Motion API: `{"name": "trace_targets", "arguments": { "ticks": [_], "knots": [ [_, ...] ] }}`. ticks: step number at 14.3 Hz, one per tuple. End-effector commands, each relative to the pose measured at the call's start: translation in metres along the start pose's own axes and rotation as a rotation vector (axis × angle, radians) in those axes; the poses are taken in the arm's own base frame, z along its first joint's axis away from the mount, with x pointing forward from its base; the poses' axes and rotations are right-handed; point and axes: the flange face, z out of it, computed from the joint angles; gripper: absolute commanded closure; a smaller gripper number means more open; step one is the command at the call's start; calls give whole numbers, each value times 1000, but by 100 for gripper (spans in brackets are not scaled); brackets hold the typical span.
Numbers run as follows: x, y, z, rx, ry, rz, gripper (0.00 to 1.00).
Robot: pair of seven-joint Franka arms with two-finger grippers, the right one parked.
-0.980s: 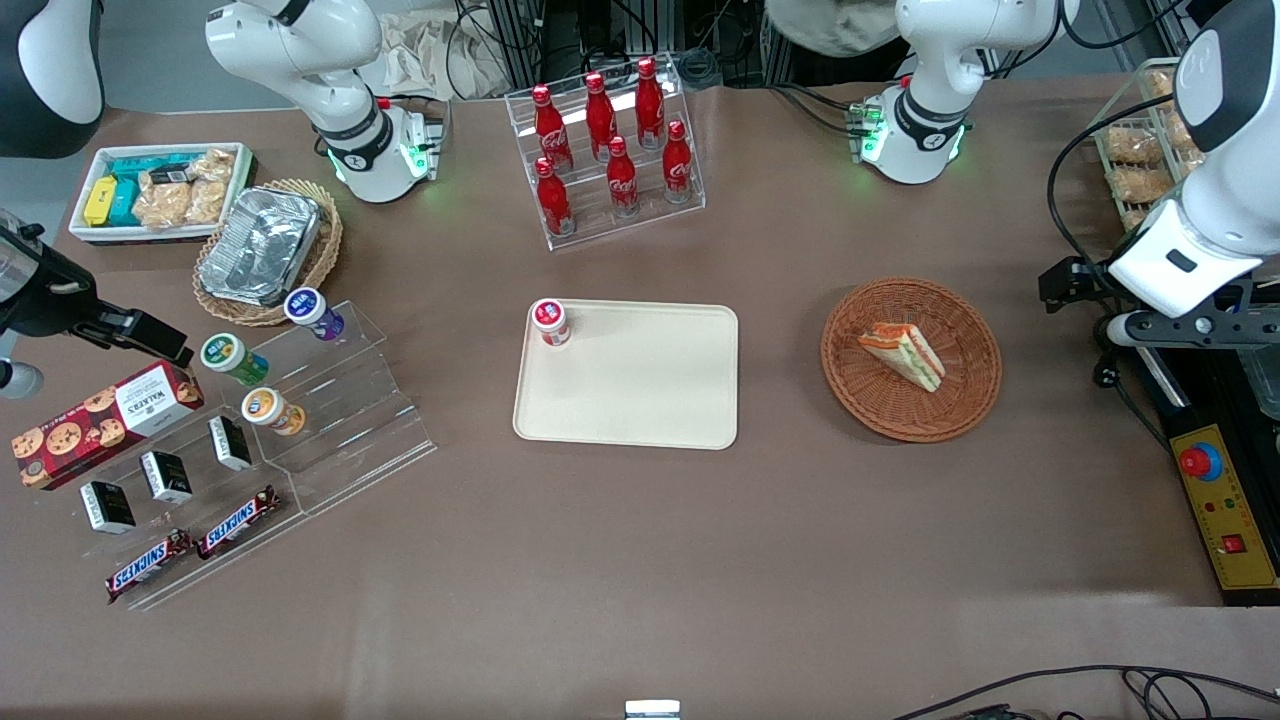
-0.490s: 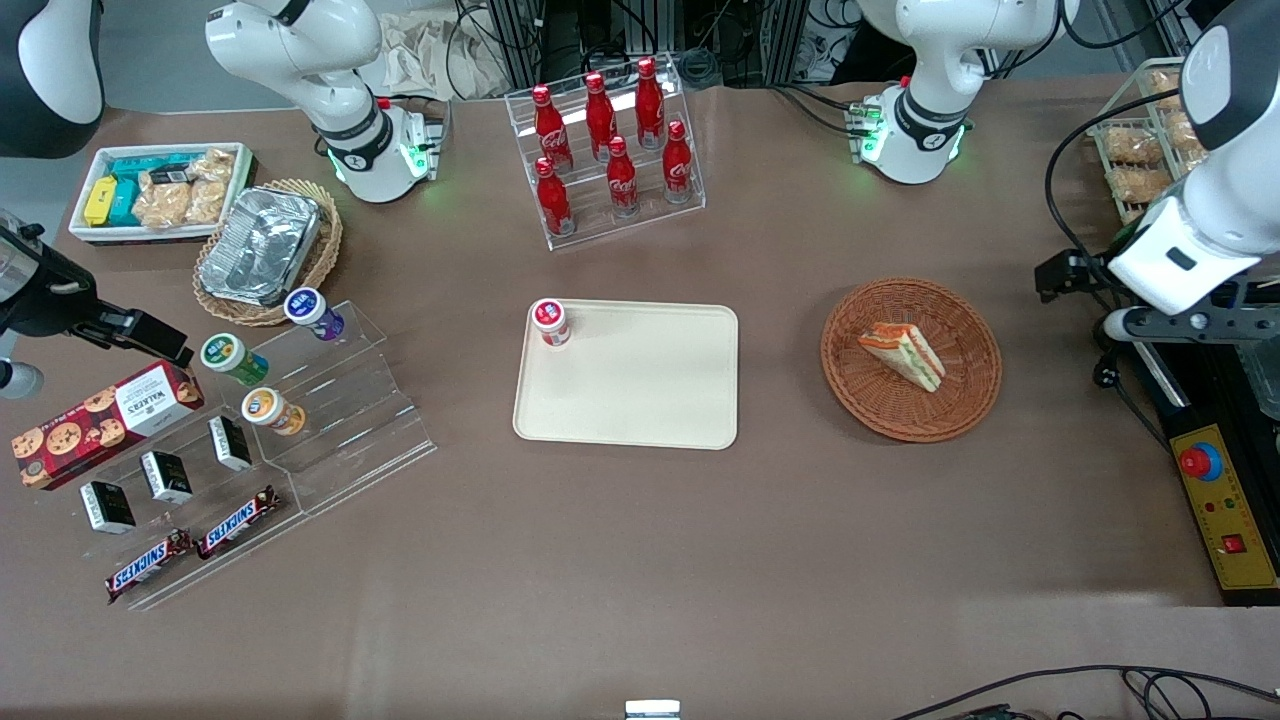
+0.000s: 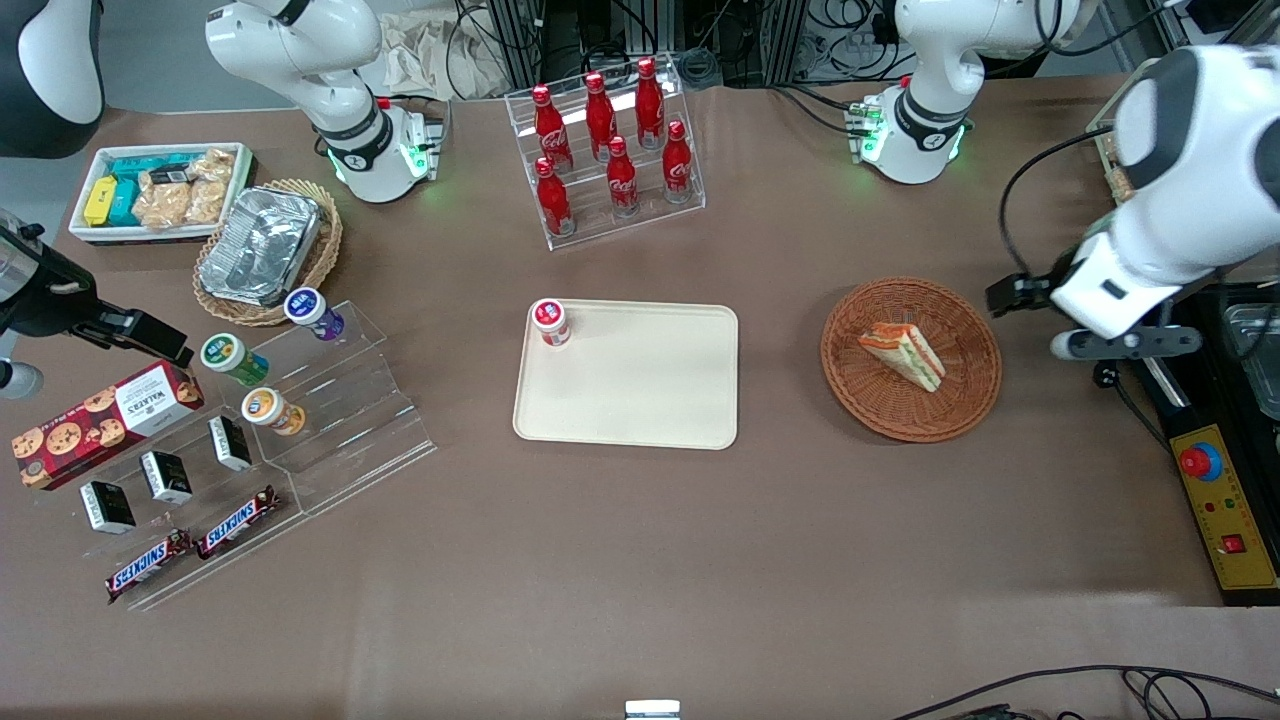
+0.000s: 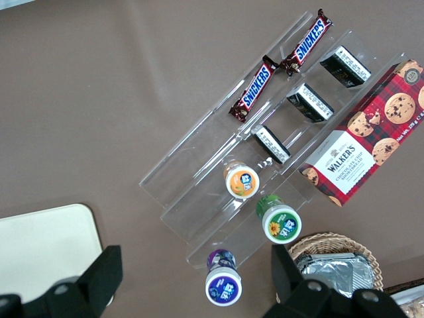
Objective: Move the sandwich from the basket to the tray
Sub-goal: 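Move the left gripper down over the wrapped sandwich in the wicker basket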
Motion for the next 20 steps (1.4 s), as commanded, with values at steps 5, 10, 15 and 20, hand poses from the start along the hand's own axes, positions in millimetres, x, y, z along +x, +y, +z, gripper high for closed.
{"name": "trace_targets", "arguments": {
  "ticks": [5, 10, 15, 20],
  "knots": [
    [-33, -1, 123, -41, 121, -242, 0],
    [-28, 21, 157, -27, 76, -545, 0],
    [-26, 56, 195, -24, 87, -700, 0],
    [-36, 55, 220, 24, 71, -699, 0]
  ]
}}
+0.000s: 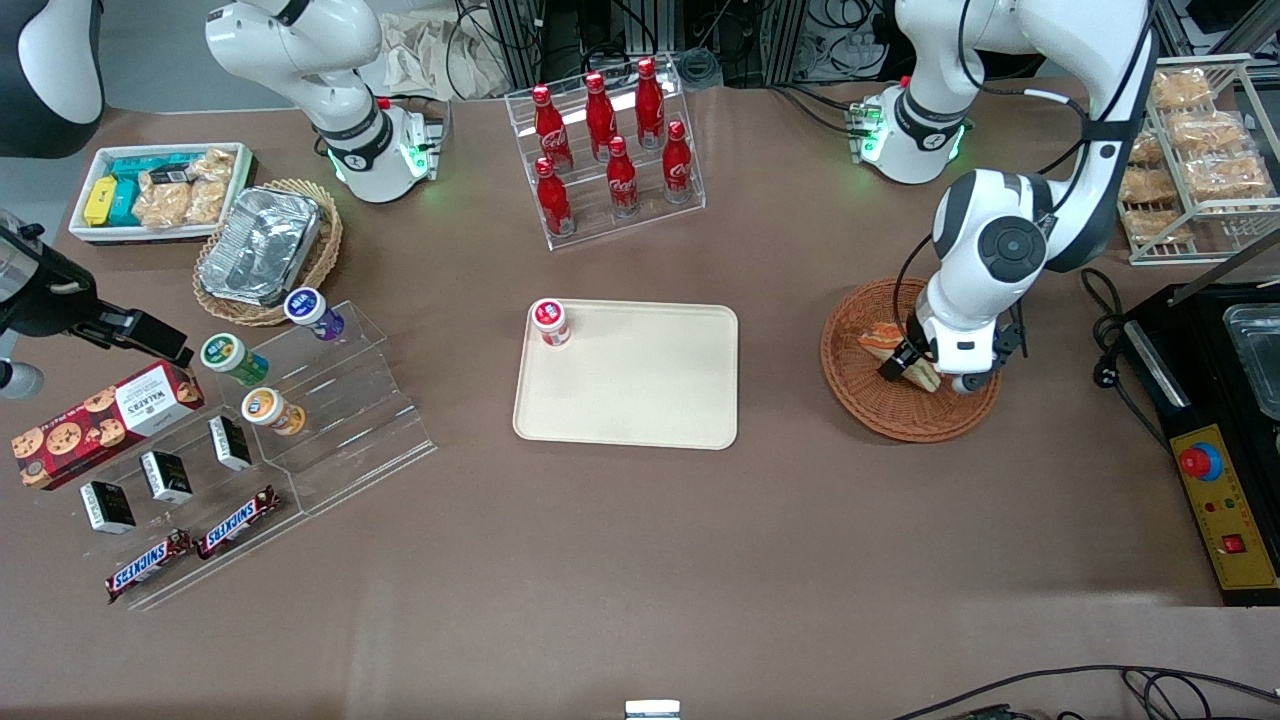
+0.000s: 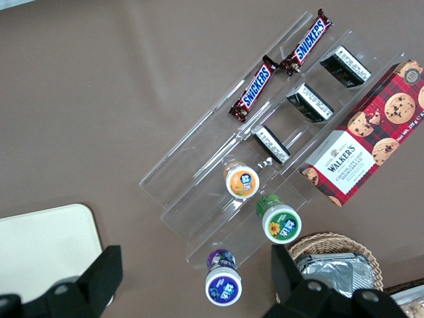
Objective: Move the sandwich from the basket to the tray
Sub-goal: 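Close the left gripper on the sandwich's crust edge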
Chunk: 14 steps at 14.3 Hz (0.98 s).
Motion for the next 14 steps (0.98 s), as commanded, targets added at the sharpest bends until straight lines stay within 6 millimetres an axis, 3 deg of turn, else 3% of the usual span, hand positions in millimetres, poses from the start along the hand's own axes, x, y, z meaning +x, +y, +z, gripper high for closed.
{"name": "trace_targets", "arguments": {
  "ticks": [1, 2, 5, 7, 9, 12, 14],
  "knots": [
    [-7, -4, 10, 9, 34, 11, 1],
    [-9, -6, 15, 12, 33, 15, 3],
    [-14, -5, 25, 23, 27, -2, 25],
    [-15, -4, 25, 23, 28, -2, 70],
    [-11, 0, 19, 18, 32, 6, 99],
    [3, 11, -9, 45, 25, 41, 100],
    [16, 19, -42, 94, 1, 103, 100]
  ]
}}
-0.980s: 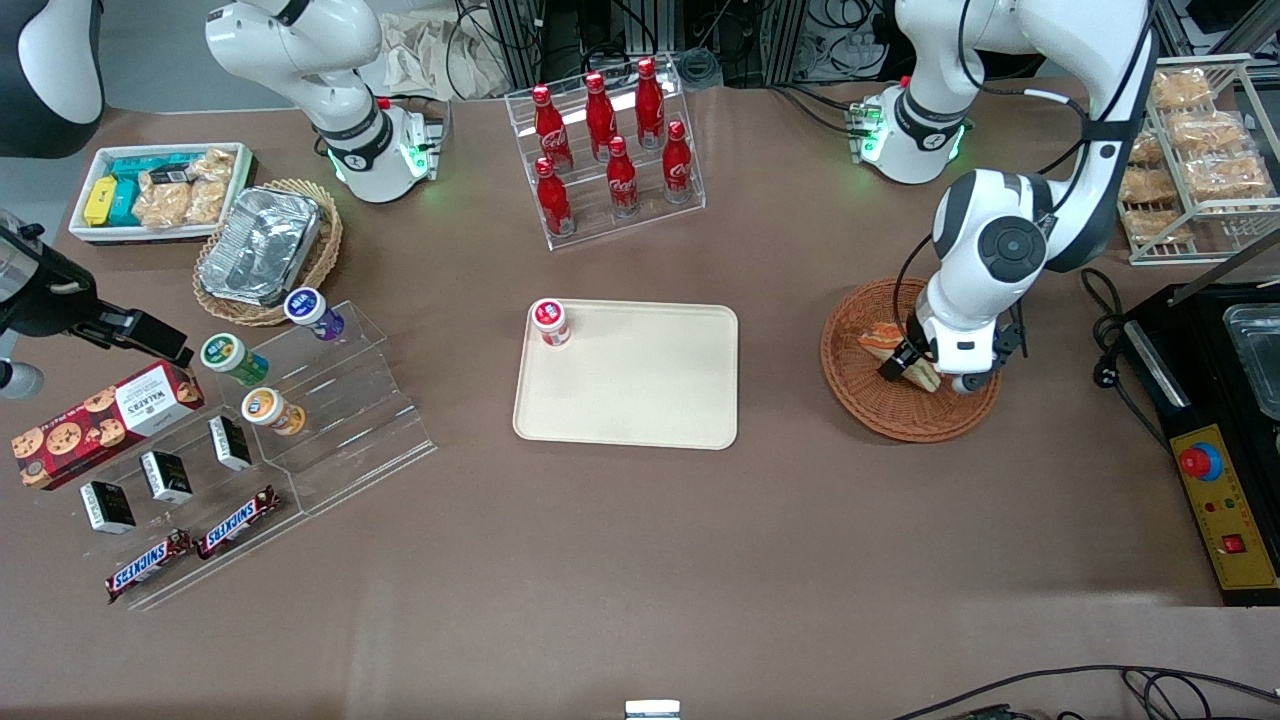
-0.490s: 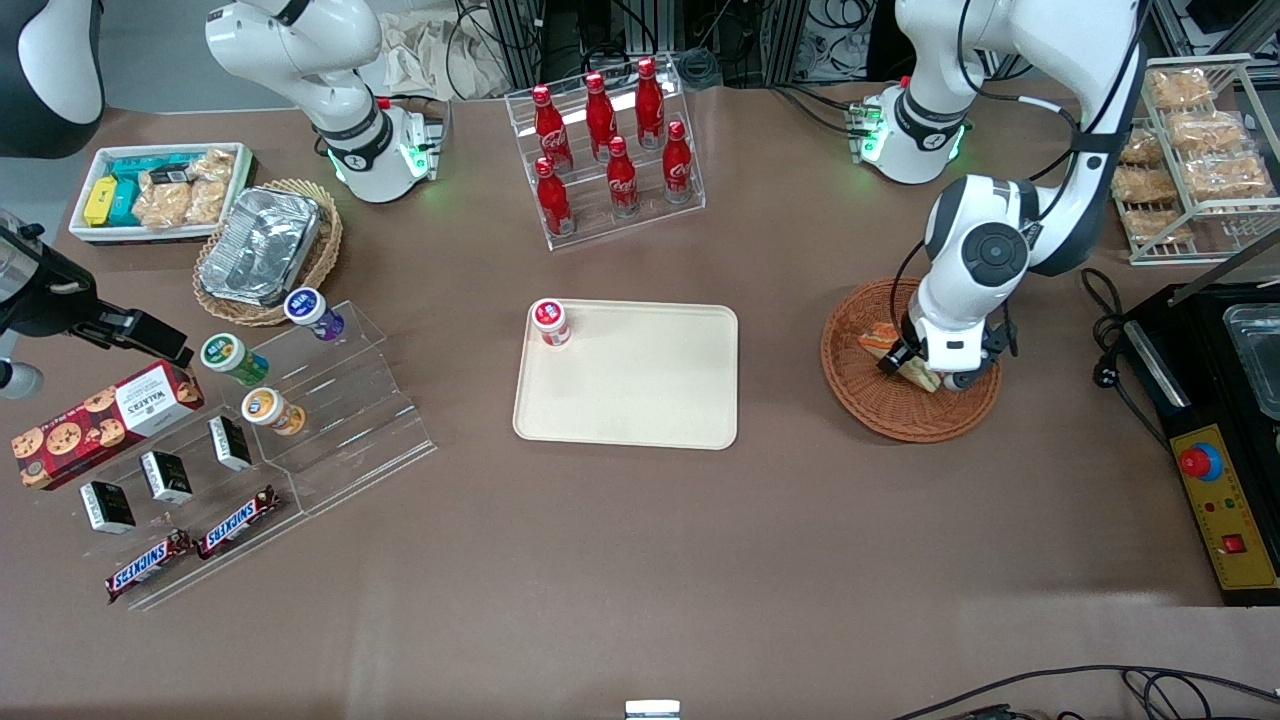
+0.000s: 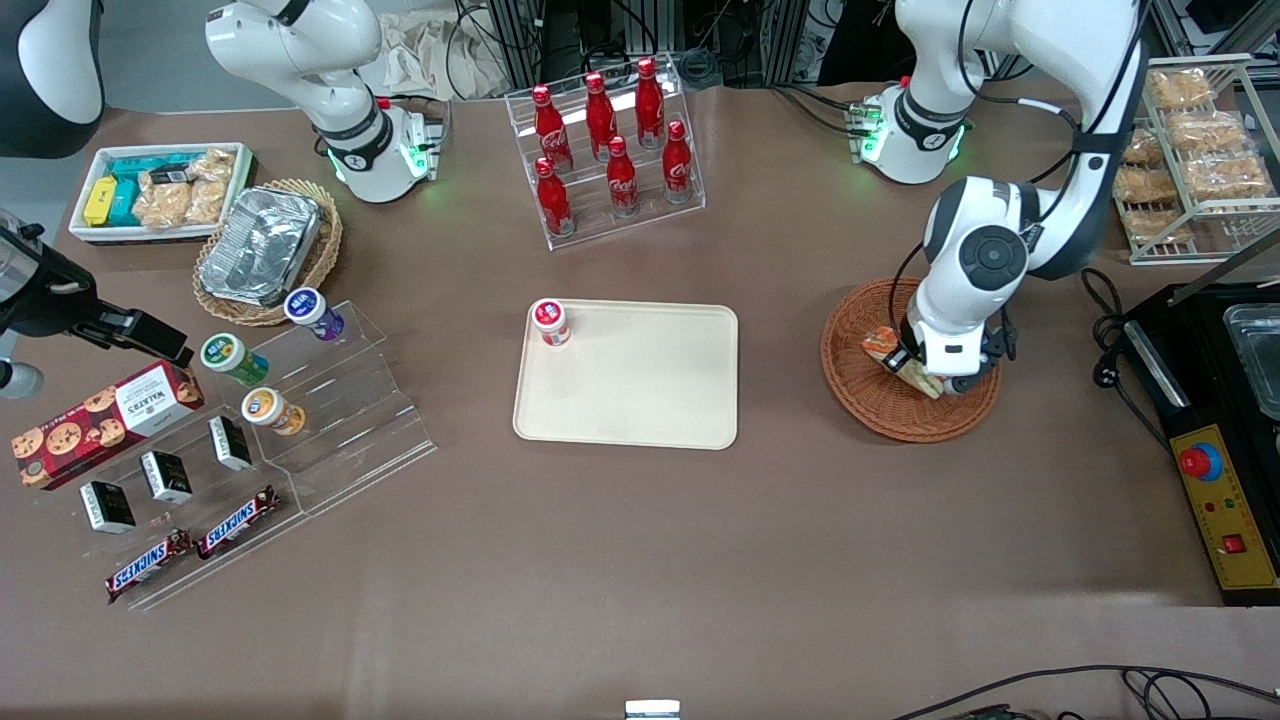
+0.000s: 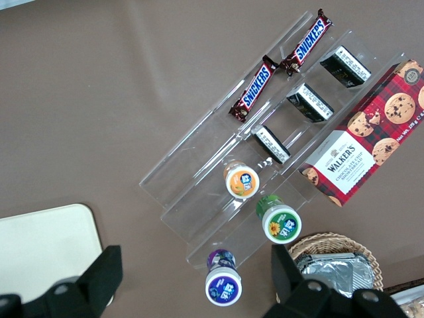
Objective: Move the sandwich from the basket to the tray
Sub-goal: 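Close the left gripper on the sandwich's crust edge, then lift the sandwich up out of the basket with the left gripper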
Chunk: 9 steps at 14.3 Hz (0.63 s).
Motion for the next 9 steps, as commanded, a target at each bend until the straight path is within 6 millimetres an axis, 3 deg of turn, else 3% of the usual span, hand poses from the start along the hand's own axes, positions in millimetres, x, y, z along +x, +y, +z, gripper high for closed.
{"name": "trace_targets", "arguments": {
  "ticks": [1, 5, 9],
  "knots": [
    [20, 9, -62, 63, -16, 123, 100],
    [46, 12, -147, 77, -53, 274, 100],
    [45, 20, -188, 62, -85, 373, 100]
  ]
}}
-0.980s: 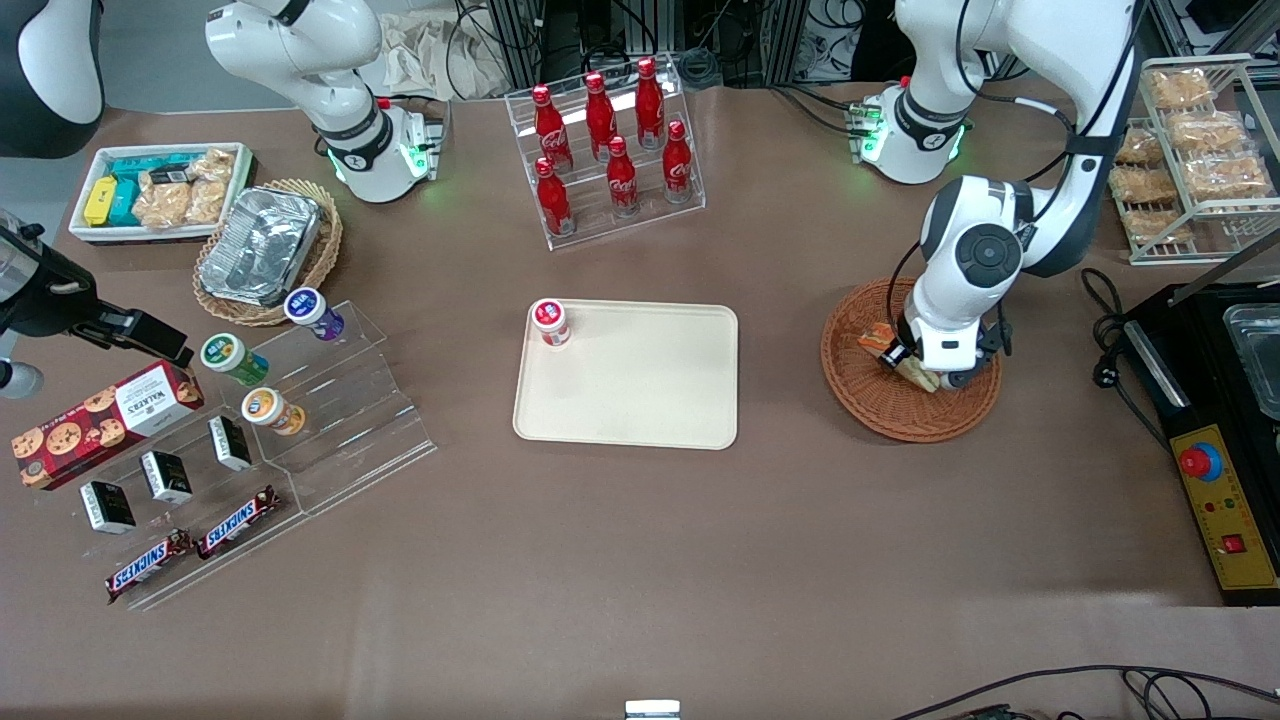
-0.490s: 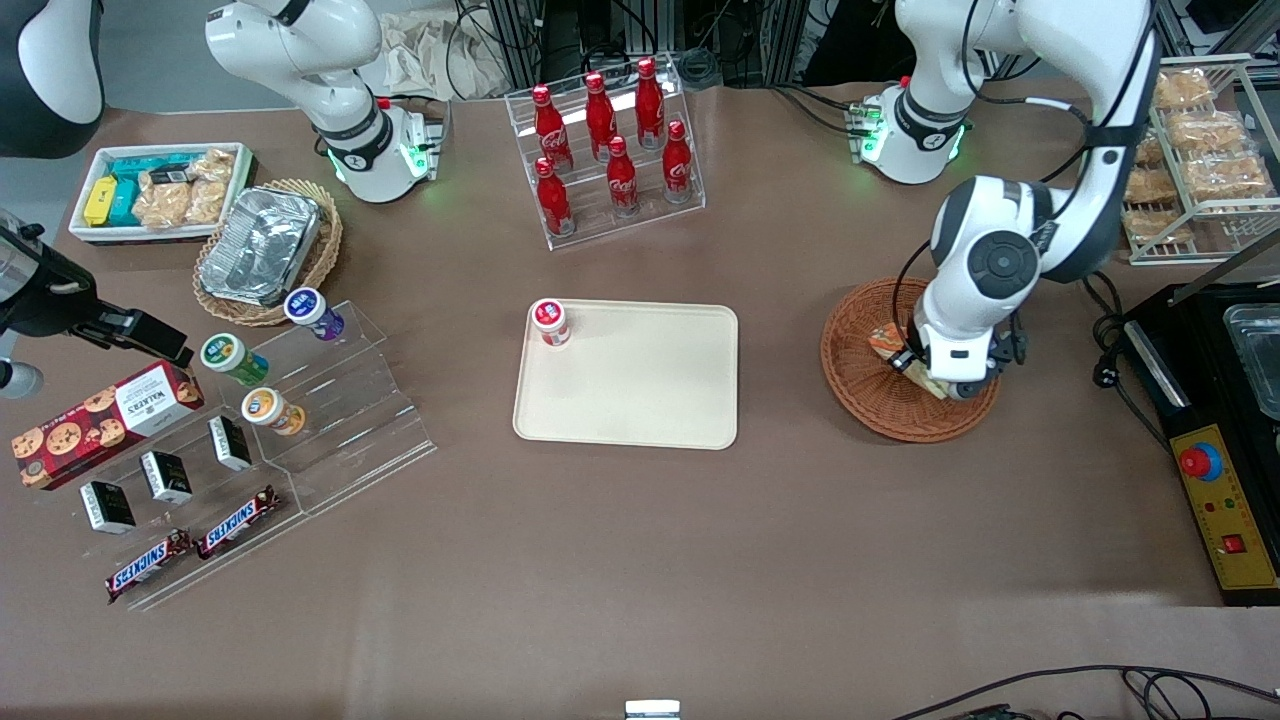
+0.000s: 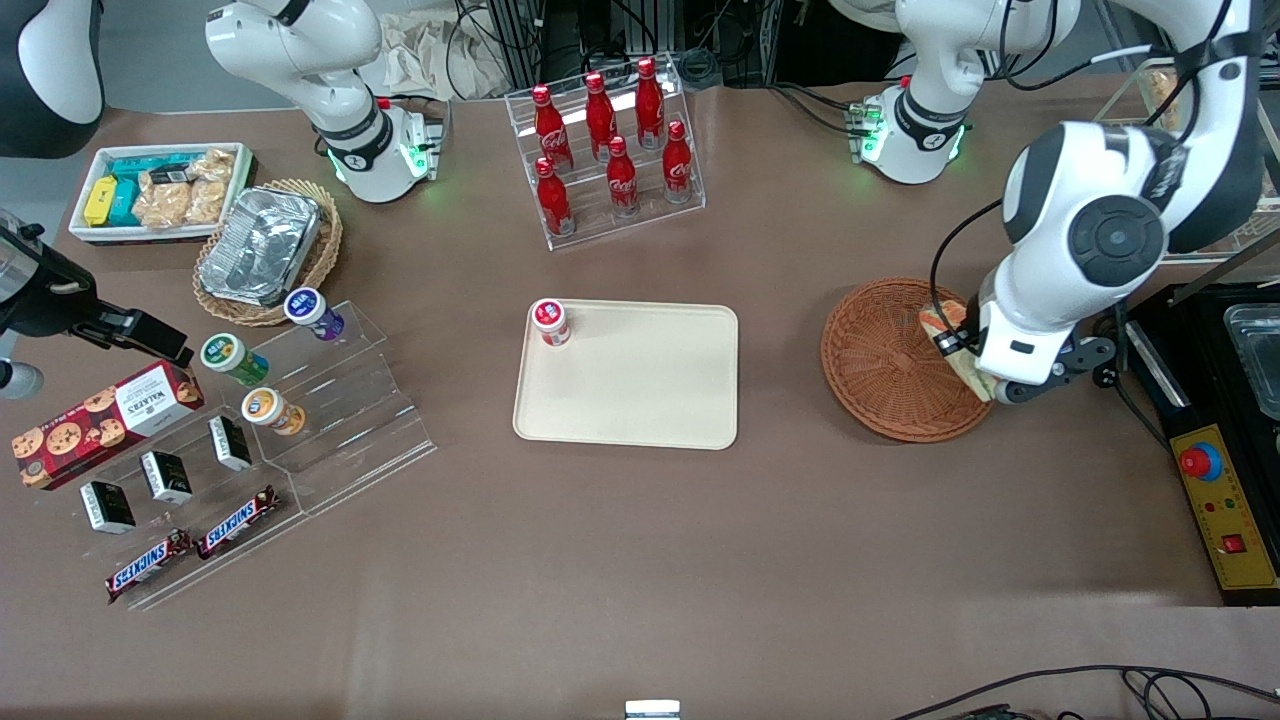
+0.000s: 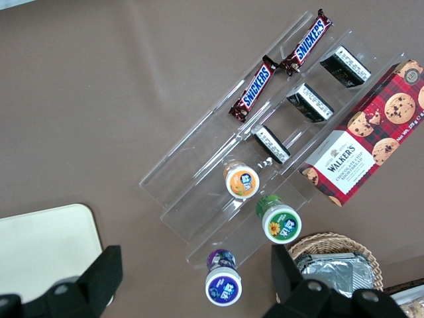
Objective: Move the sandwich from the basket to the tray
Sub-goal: 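Lift the sandwich up out of the basket with the left gripper, then carry the sandwich over to the white tray with the left gripper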
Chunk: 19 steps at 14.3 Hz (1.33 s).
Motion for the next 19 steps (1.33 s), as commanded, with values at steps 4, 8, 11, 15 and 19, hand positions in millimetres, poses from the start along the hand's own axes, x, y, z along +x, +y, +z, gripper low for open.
{"name": "trace_targets", "arguments": {
  "ticks": [4, 8, 11, 15, 19],
  "knots": [
    [-7, 16, -47, -55, -73, 139, 100],
    [-54, 71, -62, -48, -41, 320, 100],
    [-80, 118, -52, -67, 7, 491, 100],
    [-107, 192, -5, -96, 51, 614, 100],
    [-134, 251, 67, -140, 57, 595, 100]
  ]
}}
